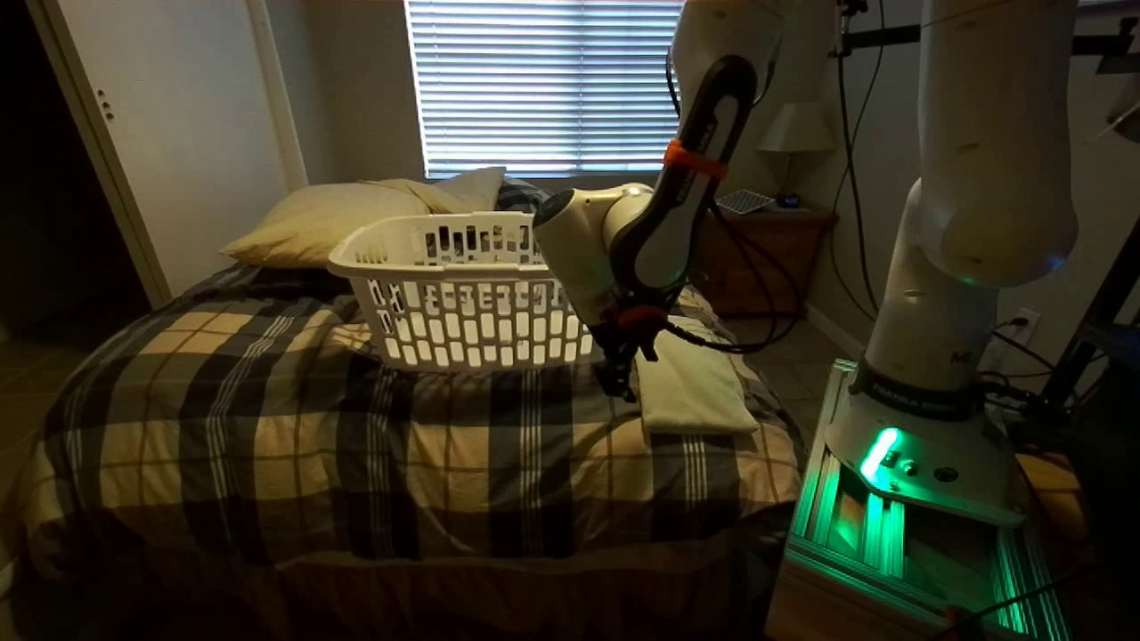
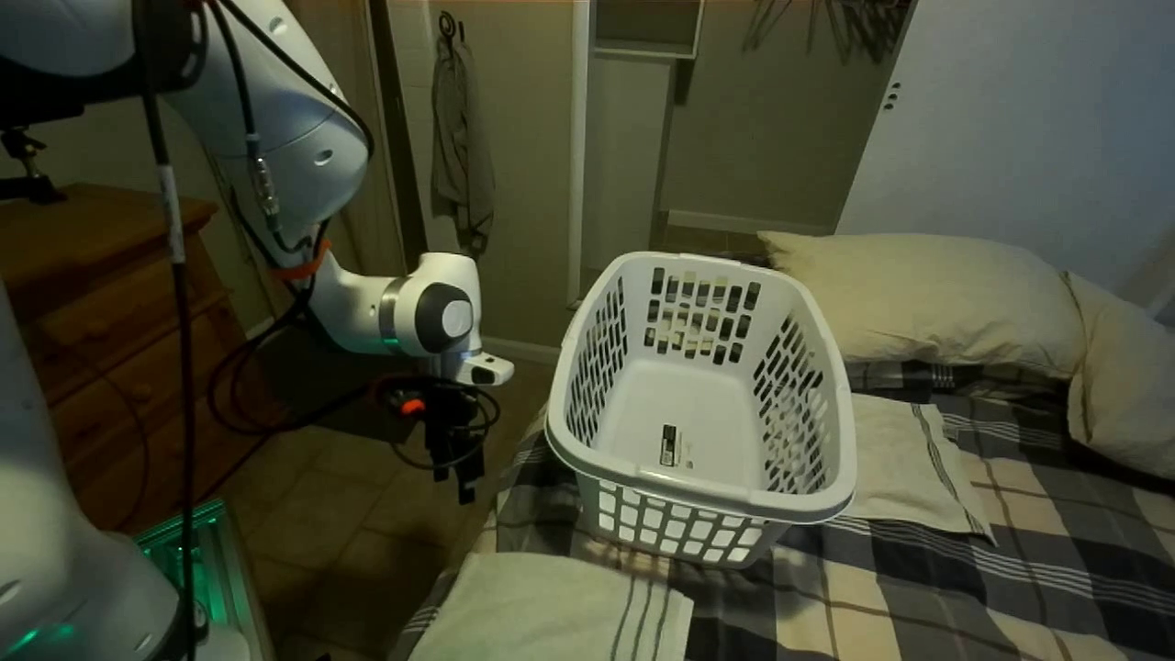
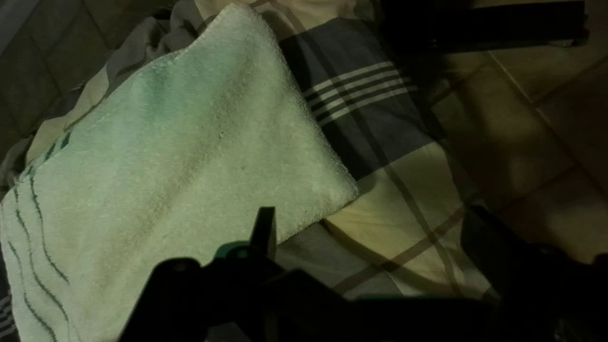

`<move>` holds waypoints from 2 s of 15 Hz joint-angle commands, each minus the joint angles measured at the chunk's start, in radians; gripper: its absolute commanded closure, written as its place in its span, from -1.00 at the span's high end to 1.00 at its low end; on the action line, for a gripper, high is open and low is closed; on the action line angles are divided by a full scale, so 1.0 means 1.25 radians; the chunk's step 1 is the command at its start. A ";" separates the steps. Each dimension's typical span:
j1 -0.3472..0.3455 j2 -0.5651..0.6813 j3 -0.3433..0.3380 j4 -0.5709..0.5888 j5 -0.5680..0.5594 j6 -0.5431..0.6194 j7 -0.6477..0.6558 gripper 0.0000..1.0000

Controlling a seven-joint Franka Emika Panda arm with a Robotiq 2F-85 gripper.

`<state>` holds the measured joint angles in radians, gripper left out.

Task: Hang the towel on the white basket.

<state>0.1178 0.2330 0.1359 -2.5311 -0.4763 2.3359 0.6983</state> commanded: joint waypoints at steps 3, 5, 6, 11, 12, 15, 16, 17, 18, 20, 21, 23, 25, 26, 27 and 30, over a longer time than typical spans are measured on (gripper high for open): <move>0.074 0.064 -0.034 0.039 -0.031 -0.060 0.048 1.00; 0.102 0.095 -0.042 0.043 -0.043 -0.074 0.067 1.00; 0.117 0.111 -0.048 0.044 -0.056 -0.076 0.084 1.00; 0.176 0.207 -0.095 0.056 -0.162 -0.050 0.171 1.00; 0.183 0.224 -0.105 0.066 -0.183 -0.043 0.196 1.00; 0.203 0.269 -0.130 0.096 -0.251 -0.036 0.277 1.00; 0.210 0.285 -0.136 0.110 -0.277 -0.042 0.306 1.00; 0.209 0.301 -0.137 0.123 -0.296 -0.043 0.323 1.00; 0.209 0.315 -0.135 0.134 -0.309 -0.047 0.341 1.00; 0.199 0.341 -0.124 0.153 -0.316 -0.049 0.349 1.00; 0.197 0.353 -0.122 0.162 -0.314 -0.055 0.347 1.00; 0.196 0.371 -0.120 0.174 -0.305 -0.074 0.339 0.80; 0.198 0.389 -0.122 0.184 -0.303 -0.093 0.336 0.32; 0.199 0.397 -0.122 0.187 -0.301 -0.104 0.338 0.18; 0.199 0.404 -0.123 0.192 -0.302 -0.116 0.337 0.01; 0.196 0.417 -0.121 0.199 -0.301 -0.145 0.333 -0.40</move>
<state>0.3605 0.7260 -0.0199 -2.3063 -0.8361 2.1978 1.0991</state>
